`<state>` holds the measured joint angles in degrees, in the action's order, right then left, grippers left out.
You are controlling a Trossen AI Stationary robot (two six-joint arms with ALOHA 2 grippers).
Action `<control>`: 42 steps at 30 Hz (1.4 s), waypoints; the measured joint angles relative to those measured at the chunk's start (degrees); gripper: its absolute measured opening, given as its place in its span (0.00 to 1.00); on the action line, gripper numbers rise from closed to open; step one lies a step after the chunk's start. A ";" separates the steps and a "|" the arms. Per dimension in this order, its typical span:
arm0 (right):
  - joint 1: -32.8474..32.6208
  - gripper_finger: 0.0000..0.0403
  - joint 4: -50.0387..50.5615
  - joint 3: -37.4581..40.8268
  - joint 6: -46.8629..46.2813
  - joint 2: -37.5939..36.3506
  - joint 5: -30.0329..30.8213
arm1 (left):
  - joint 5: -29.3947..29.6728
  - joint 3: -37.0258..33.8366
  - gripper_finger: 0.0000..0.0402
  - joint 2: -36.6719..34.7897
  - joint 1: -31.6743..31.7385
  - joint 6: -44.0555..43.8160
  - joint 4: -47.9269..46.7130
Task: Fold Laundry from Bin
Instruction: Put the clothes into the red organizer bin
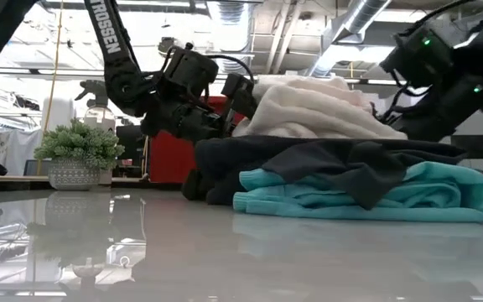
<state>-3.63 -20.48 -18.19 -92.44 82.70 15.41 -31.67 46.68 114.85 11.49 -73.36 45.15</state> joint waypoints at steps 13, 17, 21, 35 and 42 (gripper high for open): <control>1.88 0.24 -1.21 -2.02 6.55 0.47 -1.82 | 2.74 -0.01 0.19 0.46 0.12 0.98 3.81; 3.18 0.24 -0.54 -3.35 8.42 -0.11 -1.88 | 5.39 -0.09 0.12 0.70 0.29 1.03 8.48; 4.27 0.24 0.00 -4.30 9.86 -0.85 -1.54 | 6.03 -0.09 0.12 0.74 0.65 -0.36 9.34; 9.56 0.24 1.07 -5.28 14.92 -7.97 -0.36 | 13.86 0.04 0.12 -2.59 2.00 -3.85 12.76; 11.55 0.24 4.22 -5.54 16.15 -10.45 -0.70 | 15.73 0.15 0.12 -2.76 2.03 -2.97 12.04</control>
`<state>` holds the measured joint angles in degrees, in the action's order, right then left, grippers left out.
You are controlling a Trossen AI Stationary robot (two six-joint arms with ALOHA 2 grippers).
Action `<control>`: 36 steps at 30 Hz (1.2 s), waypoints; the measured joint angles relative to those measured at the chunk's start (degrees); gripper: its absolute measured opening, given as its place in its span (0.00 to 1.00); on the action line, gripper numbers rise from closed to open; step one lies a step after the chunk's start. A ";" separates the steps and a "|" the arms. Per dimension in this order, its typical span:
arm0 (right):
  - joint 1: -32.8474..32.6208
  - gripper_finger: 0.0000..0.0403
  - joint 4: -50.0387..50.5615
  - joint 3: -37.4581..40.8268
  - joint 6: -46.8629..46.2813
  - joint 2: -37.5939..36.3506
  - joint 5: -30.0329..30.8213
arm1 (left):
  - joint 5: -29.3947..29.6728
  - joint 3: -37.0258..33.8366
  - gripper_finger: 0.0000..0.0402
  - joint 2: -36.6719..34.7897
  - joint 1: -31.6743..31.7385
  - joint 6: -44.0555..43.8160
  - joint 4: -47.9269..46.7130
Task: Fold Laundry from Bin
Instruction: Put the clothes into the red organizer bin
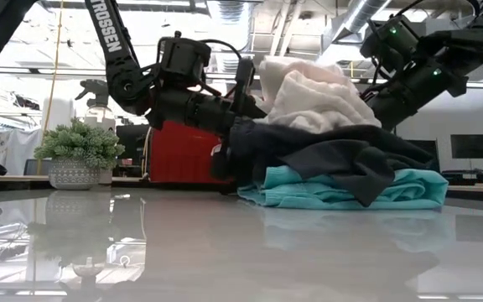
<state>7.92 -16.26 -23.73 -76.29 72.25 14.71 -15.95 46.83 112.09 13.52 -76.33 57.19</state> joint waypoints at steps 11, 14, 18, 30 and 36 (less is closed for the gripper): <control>0.09 0.24 3.62 0.00 -0.14 0.17 -1.19 | -2.63 0.11 0.42 -0.15 0.36 11.60 -8.18; 0.09 0.24 3.73 0.00 0.12 0.17 -1.27 | -4.47 0.11 0.62 -0.15 0.37 14.39 -8.24; 0.04 0.24 3.84 0.00 0.31 0.17 -2.12 | -12.07 0.11 0.85 -0.18 1.09 11.90 -9.70; 0.04 0.24 4.08 0.00 3.32 0.17 -3.51 | -18.49 0.00 0.92 -8.00 2.93 11.82 -30.38; 0.07 0.24 4.04 0.00 4.27 0.17 -4.16 | 0.46 -0.02 0.92 -12.09 -1.89 8.84 -42.42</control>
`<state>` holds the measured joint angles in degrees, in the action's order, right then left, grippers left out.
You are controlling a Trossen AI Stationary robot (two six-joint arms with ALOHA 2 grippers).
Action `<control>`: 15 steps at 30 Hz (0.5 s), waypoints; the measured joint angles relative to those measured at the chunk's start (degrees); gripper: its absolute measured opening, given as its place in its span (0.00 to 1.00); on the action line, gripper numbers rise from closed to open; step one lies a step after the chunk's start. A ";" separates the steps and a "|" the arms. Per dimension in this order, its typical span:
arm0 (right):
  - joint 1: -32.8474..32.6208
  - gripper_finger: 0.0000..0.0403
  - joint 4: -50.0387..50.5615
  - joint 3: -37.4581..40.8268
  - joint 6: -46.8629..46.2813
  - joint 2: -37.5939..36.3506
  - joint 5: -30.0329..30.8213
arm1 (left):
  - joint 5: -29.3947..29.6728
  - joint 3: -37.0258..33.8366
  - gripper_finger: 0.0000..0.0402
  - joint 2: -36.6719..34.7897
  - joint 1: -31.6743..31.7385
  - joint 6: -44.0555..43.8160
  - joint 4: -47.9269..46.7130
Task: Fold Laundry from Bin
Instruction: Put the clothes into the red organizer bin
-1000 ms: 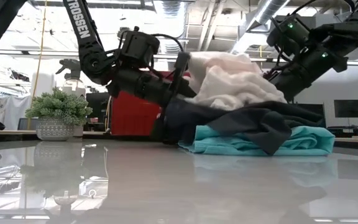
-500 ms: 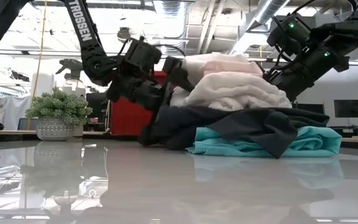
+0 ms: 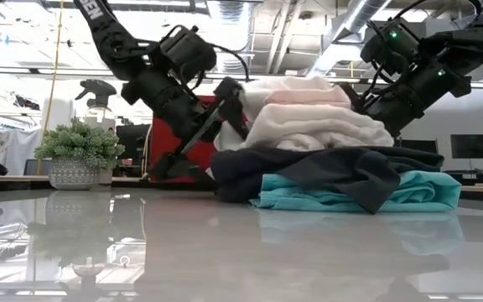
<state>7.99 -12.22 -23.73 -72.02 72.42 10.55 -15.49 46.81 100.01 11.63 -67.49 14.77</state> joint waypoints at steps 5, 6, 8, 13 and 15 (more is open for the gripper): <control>0.00 0.24 -0.01 0.04 0.24 0.00 -0.13 | 10.09 0.02 0.92 1.26 -4.27 -6.64 3.10; 0.00 0.24 -0.05 0.05 0.39 0.00 -0.13 | 12.65 0.02 0.92 1.27 -4.93 -7.08 2.89; 0.02 0.24 -0.11 0.07 0.49 0.00 -0.17 | 17.08 0.02 0.92 1.25 -5.95 -8.32 2.90; 0.04 0.24 -0.21 0.11 0.54 0.00 -0.18 | 19.81 0.02 0.92 1.34 -6.42 -8.56 1.22; 0.04 0.24 -0.21 0.11 0.58 0.02 -0.17 | 20.08 0.02 0.92 3.57 -6.57 -8.64 2.12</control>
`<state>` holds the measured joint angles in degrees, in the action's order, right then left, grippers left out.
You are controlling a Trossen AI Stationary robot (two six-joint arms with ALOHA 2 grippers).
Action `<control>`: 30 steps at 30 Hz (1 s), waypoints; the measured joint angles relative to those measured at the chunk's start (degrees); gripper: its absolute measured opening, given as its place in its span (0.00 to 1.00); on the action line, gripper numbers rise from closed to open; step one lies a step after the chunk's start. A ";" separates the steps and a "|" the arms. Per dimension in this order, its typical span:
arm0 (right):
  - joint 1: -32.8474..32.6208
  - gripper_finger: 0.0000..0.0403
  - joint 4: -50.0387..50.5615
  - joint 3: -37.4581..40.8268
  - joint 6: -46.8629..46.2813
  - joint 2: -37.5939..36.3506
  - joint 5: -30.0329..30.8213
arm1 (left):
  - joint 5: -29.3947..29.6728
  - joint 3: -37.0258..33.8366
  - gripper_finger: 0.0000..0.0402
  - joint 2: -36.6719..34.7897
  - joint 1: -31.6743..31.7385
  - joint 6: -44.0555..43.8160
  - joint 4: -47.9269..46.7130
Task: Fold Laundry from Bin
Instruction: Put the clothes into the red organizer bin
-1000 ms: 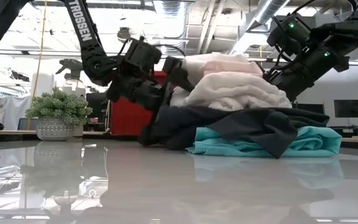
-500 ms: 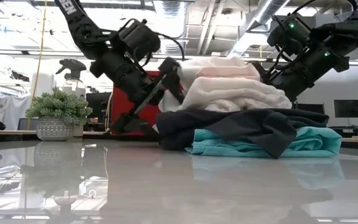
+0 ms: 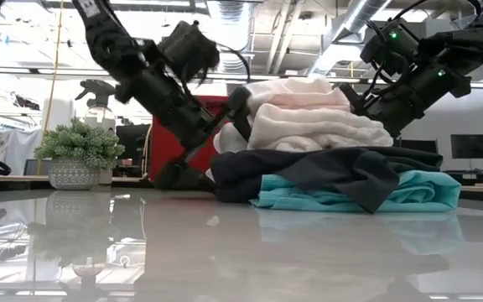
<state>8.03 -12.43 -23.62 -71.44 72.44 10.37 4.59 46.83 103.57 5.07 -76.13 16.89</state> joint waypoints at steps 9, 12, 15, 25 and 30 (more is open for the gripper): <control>0.01 0.24 0.22 0.15 0.11 0.02 0.24 | -6.22 2.10 0.92 8.99 0.32 -5.50 13.81; -0.02 0.24 0.48 0.15 0.09 0.02 0.28 | -6.59 2.68 0.91 9.27 0.72 -5.79 14.89; -0.02 0.24 0.47 0.15 -0.09 0.02 0.30 | -6.87 3.74 0.86 9.59 0.80 -5.63 14.90; -0.07 0.24 0.18 0.15 -0.69 0.02 0.26 | -3.81 5.38 0.24 9.90 1.20 -3.64 15.06; -0.07 0.24 -0.25 0.15 -1.99 0.02 0.26 | -2.94 5.38 0.15 9.98 1.51 -3.96 17.44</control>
<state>7.97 -12.67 -23.46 -73.44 72.47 10.63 1.65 52.21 113.55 6.58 -80.09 34.34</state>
